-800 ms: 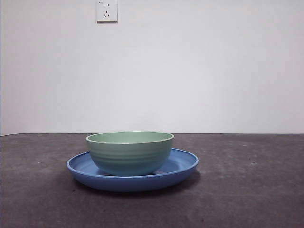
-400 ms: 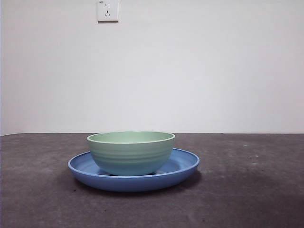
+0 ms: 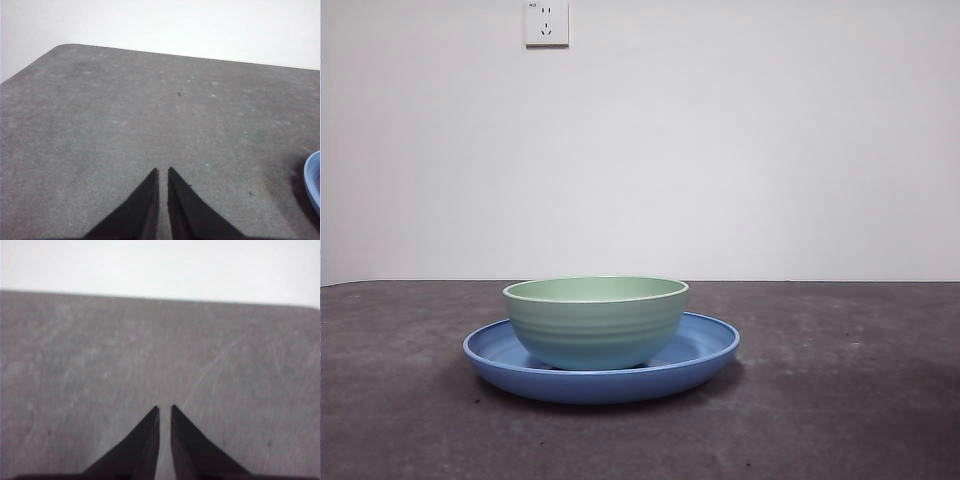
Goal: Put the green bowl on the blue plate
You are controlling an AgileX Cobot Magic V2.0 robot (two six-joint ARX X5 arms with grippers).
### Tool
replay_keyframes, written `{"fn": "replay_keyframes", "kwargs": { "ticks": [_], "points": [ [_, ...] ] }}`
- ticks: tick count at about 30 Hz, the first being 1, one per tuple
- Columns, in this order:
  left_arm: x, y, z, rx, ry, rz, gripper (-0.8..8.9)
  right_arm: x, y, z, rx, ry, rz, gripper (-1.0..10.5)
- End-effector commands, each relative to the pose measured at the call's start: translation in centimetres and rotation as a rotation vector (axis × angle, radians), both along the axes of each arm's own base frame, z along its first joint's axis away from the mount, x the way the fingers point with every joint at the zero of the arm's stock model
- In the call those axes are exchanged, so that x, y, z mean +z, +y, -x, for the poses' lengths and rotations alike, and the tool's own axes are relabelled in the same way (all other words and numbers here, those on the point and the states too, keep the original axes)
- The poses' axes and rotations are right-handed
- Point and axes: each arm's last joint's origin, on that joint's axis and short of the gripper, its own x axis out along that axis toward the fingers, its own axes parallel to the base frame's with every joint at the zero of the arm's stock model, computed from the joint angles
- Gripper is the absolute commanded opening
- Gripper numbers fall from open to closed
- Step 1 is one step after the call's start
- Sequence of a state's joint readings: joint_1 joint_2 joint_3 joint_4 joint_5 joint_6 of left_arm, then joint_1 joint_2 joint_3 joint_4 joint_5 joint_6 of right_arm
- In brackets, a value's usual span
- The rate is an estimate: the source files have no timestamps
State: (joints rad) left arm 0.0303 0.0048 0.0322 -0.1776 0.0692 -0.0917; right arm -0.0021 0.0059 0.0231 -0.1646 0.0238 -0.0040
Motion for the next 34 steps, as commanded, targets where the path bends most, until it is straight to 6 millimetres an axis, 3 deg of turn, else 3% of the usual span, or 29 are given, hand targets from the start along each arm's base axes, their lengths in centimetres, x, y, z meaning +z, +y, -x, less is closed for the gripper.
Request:
{"fn": "replay_keyframes", "kwargs": {
  "ticks": [1, 34],
  "points": [
    [-0.76, 0.03, -0.08, 0.004, 0.029, 0.000, 0.28, -0.40, -0.02, -0.04, -0.003, 0.011, 0.004, 0.3],
    [-0.76, 0.03, -0.08, 0.004, 0.029, 0.000, 0.28, -0.31, -0.02, -0.06, -0.003, 0.002, 0.004, 0.3]
  ]
}}
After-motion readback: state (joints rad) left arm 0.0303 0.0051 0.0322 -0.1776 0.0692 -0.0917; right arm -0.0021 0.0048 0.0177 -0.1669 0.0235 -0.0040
